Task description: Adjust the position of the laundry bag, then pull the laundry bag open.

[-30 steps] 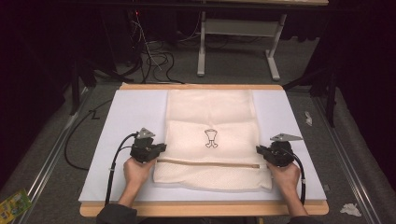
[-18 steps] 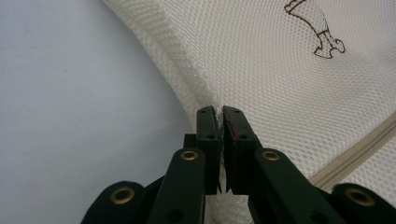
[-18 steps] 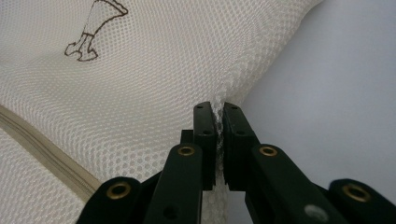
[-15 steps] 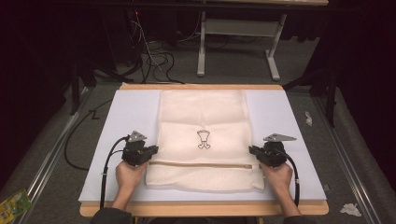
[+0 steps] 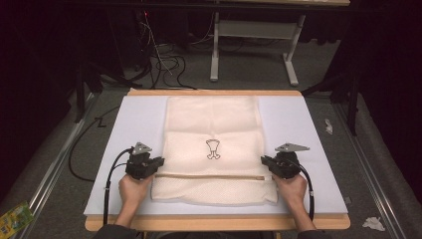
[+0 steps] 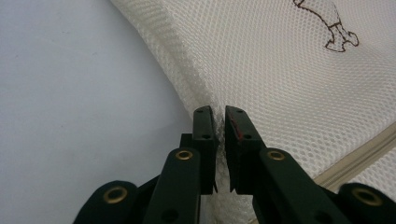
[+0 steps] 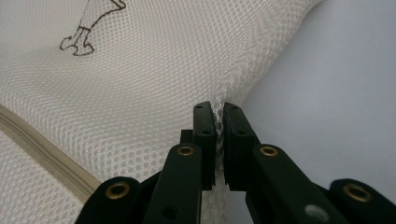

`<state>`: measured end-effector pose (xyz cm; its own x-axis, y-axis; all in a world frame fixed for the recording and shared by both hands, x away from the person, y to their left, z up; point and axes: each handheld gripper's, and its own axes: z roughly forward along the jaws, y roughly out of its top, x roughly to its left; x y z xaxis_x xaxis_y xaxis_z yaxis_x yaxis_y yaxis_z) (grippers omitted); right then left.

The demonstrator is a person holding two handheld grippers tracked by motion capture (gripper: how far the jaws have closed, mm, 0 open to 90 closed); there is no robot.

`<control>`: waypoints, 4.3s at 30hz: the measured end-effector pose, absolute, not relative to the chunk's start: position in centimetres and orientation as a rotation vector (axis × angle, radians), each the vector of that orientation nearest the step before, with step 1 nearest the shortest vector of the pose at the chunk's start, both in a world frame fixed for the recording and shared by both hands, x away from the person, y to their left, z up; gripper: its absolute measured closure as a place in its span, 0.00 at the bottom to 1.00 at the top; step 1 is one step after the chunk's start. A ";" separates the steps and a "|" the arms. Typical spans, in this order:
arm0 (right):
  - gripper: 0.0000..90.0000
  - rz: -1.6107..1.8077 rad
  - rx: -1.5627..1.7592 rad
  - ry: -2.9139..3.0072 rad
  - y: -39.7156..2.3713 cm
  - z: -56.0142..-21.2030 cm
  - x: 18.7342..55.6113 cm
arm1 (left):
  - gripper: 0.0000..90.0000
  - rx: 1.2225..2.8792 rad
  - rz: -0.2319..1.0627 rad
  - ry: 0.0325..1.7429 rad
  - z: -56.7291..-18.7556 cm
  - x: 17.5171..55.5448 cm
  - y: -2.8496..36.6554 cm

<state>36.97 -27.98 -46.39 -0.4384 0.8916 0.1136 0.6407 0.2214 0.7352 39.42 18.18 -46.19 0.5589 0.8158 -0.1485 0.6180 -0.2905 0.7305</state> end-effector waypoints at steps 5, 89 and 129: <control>0.93 1.075 1.453 2.160 -28.1 -46.4 37.0 | 0.91 2.014 0.330 1.161 -46.4 39.5 18.2; 0.97 1.178 1.361 2.204 -28.5 -46.1 33.4 | 0.55 2.172 0.217 0.679 -46.7 35.7 -1.1; 0.97 1.271 1.319 2.215 -28.9 -44.6 33.1 | 0.69 2.240 0.088 0.502 -45.7 34.6 -8.8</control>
